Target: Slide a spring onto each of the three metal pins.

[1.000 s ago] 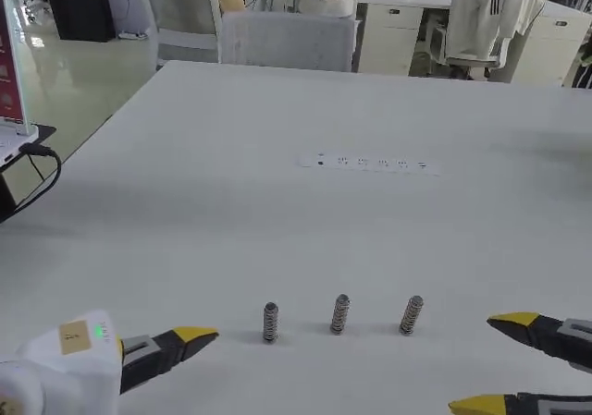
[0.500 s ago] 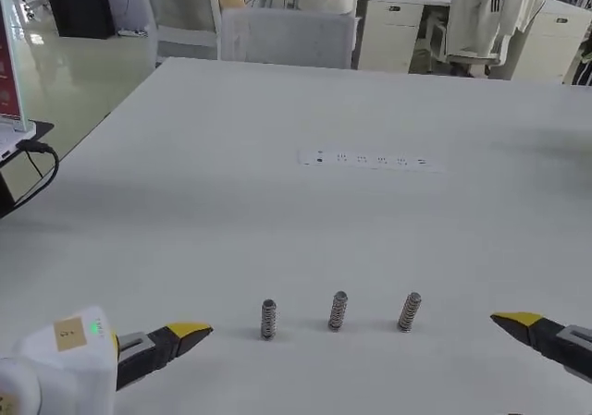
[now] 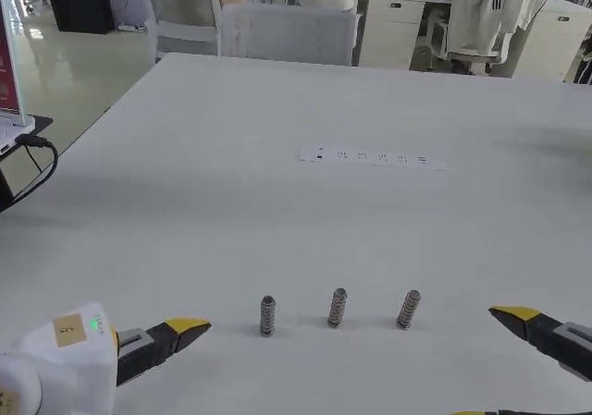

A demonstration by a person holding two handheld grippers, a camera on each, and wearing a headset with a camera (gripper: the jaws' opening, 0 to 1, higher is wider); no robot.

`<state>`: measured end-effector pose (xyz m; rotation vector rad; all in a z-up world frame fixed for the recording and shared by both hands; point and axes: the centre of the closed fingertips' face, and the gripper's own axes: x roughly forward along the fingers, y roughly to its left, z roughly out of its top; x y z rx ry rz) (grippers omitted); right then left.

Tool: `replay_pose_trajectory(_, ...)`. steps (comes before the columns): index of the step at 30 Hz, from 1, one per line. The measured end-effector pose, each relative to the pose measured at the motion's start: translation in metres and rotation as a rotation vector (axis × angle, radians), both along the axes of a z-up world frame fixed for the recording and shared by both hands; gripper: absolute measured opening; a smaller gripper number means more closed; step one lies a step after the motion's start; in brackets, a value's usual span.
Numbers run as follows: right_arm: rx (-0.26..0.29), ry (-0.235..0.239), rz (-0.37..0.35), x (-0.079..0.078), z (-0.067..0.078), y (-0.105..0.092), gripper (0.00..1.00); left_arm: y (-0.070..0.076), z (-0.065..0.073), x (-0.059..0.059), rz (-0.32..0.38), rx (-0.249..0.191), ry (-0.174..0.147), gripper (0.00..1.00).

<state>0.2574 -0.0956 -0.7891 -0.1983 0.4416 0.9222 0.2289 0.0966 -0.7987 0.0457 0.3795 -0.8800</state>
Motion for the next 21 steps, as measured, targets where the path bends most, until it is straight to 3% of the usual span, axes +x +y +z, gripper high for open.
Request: replay_pose_trajectory(21,-0.015,0.01,0.01,-0.0035,-0.0029,0.0036,0.99,-0.0022,-0.0032,-0.0023,-0.012,0.008,0.008,0.76)
